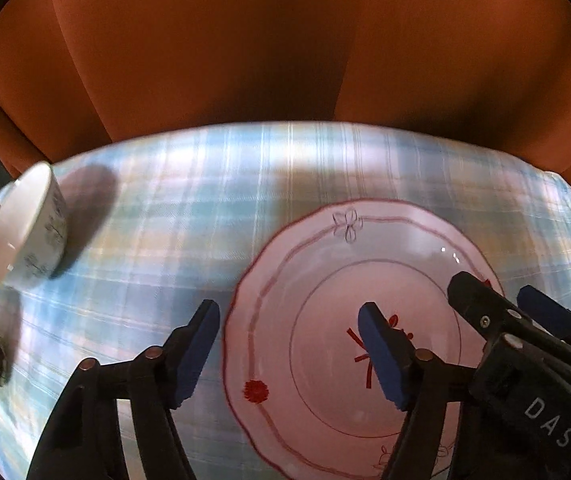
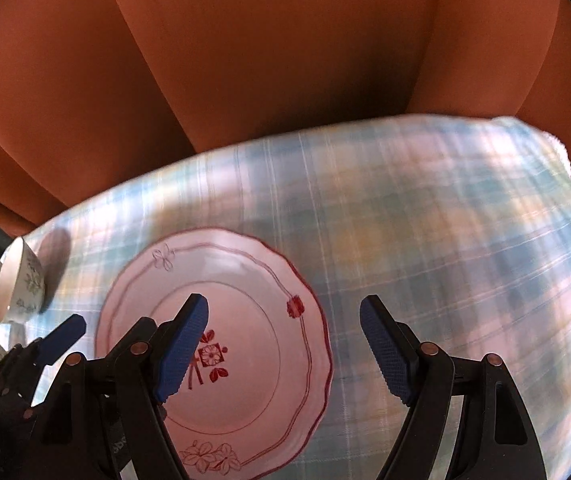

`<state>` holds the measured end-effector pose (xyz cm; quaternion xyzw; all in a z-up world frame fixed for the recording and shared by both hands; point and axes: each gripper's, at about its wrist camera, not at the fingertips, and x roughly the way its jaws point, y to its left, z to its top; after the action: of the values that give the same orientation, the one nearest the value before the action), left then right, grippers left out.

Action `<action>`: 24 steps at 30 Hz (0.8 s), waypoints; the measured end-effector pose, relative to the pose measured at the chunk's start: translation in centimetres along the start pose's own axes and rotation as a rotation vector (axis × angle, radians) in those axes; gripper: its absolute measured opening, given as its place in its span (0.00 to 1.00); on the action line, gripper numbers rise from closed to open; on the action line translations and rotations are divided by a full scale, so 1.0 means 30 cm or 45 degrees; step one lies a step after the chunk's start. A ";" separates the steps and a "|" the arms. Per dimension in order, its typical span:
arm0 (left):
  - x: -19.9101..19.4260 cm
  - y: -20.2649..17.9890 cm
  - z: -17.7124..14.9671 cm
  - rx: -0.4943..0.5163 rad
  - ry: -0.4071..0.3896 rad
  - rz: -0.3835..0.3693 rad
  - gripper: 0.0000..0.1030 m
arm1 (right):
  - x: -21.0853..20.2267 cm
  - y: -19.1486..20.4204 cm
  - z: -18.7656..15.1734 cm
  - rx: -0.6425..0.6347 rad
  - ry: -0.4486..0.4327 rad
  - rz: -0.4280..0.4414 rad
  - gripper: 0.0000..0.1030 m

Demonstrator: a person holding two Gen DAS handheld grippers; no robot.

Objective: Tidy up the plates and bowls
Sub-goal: 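Move the left gripper to the red-rimmed saucer rim while the right gripper approaches it, then close the left gripper on the red-rimmed saucer rim while the right gripper grasps it too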

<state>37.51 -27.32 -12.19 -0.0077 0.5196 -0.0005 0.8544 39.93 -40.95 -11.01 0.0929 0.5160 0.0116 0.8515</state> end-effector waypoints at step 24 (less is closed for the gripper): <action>-0.017 0.117 -0.103 0.047 0.114 0.006 0.59 | -0.018 0.107 -0.120 -0.034 0.078 0.009 0.67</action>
<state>34.51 -23.86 -13.22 0.0092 0.5572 -0.0085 0.8303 36.75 -37.33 -11.62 0.0830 0.5411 0.0243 0.8365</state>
